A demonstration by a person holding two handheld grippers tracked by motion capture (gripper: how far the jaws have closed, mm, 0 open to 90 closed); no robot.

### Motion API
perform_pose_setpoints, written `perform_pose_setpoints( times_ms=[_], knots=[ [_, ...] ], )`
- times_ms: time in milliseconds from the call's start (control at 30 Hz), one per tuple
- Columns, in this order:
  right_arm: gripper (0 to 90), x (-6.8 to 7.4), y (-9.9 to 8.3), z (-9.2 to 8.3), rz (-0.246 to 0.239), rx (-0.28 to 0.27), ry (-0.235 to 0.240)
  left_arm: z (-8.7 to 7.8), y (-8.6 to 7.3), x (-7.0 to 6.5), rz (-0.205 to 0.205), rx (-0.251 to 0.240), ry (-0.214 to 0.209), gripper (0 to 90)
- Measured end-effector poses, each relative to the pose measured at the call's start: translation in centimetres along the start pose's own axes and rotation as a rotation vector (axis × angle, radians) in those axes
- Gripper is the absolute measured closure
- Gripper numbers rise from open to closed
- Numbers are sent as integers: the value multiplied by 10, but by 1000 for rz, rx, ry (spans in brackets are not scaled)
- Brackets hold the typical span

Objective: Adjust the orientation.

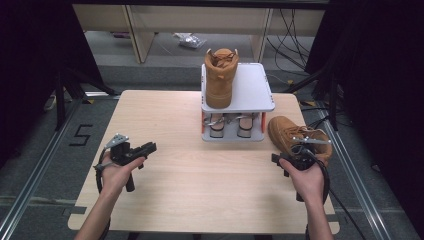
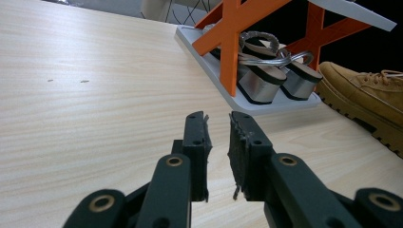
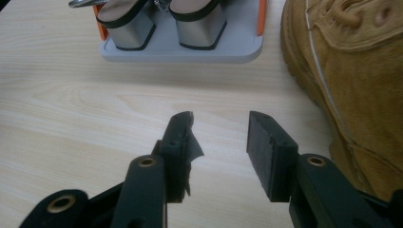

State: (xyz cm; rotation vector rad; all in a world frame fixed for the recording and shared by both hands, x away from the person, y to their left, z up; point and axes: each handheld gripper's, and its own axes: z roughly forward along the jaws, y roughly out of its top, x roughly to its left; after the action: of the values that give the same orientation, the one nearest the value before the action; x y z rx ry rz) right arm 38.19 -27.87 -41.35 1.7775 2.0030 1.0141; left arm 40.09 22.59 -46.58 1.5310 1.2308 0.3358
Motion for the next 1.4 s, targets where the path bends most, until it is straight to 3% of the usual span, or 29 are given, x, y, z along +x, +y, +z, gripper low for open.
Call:
perform_pose_setpoints(
  times_ms=[100, 167, 400, 433, 533, 567, 900, 967, 1067, 1100, 1133, 1167, 1200, 1267, 1300, 1400],
  knots=[
    [621, -7, 5, -9, 0, 11, 4, 1, -1, 1, -5, 4, 3, 763],
    [620, -8, 7, -13, 25, 25, -2, 2, -2, 1, -1, 6, 1, 762],
    [621, -14, 12, -24, 11, 50, -6, 4, -5, 3, -12, 6, 4, 762],
    [629, -15, 15, -28, 8, 45, -32, 4, -5, 2, -16, 5, 5, 762],
    [629, -16, 18, -33, 9, 40, -26, 5, -5, 3, -15, 4, -2, 762],
    [618, -15, 20, -39, 49, 42, -41, 4, -5, 3, -22, 0, 6, 762],
    [611, -29, 33, -56, 79, 13, -73, 5, -7, 5, -32, 8, -1, 762],
    [608, -34, 34, -58, 58, -4, -96, 6, -7, 5, -38, 4, -5, 762],
    [606, -36, 36, -60, 83, -3, -100, 5, -7, 4, -34, 7, -5, 762],
    [603, -43, 38, -63, 43, -23, -100, 6, -7, 4, -33, 7, -7, 762],
    [603, -43, 38, -63, 43, -23, -100, 6, -7, 4, -33, 7, -7, 763],
    [597, -50, 40, -66, 11, -27, -118, 6, -7, 4, -34, 8, -8, 763],
    [587, -49, 41, -68, 51, -44, -111, 6, -8, 4, -34, 10, -10, 763],
    [574, -52, 43, -68, 47, -49, -109, 6, -8, 4, -35, 10, -12, 763],
    [563, -59, 46, -70, 22, -47, -143, 6, -8, 4, -37, 10, -13, 763],
    [547, -66, 48, -71, 11, -45, -156, 7, -8, 3, -43, 10, -12, 762]
  ],
)
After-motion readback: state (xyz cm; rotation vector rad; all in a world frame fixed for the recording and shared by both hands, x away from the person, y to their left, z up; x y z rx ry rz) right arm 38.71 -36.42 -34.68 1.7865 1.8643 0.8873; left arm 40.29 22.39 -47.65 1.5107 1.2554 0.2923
